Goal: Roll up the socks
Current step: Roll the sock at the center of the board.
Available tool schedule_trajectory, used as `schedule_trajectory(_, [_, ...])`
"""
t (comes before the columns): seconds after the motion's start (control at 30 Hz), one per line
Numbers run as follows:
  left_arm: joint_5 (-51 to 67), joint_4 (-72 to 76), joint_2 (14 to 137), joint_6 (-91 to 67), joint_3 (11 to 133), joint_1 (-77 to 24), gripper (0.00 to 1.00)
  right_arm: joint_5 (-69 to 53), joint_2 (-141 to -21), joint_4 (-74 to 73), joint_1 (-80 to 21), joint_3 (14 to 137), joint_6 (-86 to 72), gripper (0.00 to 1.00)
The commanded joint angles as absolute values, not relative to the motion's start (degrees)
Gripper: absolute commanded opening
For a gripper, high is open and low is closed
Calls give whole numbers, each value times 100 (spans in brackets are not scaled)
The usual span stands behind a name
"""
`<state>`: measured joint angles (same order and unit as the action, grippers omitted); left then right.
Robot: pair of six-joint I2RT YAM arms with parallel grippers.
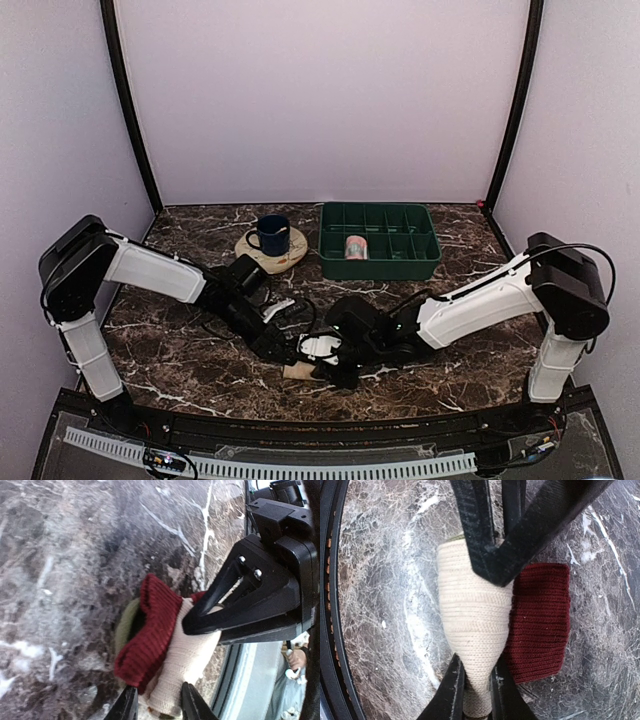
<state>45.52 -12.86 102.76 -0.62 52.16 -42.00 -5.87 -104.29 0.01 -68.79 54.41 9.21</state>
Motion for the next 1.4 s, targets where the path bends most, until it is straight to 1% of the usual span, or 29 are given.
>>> schedule_trajectory(0.0, [4071,-886,9865,-298,4988,-4131,33,-914,-10457,-290,-6733,5208,686,1])
schedule_trajectory(0.17, [3790,-396,9506,-479,4654,-4119,38,-1341,-10542,-370,-6554,5276,554,1])
schedule_trajectory(0.43, [3579,127,9070,-638,4201,-4118,40,-2082,-10795,-664,-6232,5518,410,1])
schedule_trajectory(0.6, [3404,451,8700,-780,3832,-4126,47,-2487,-11006,-876,-6121,5701,370,1])
schedule_trajectory(0.8, [3032,623,8281,-758,3616,-4253,47,-2943,-11221,-1123,-5966,5907,328,1])
schedule_trajectory(1.03, [2239,650,7911,-503,3501,-4692,47,-3616,-11504,-1372,-5724,6104,232,1])
schedule_trajectory(1.37, [1481,756,7606,-3,3325,-5304,45,-4459,-11867,-1585,-5435,6278,80,1])
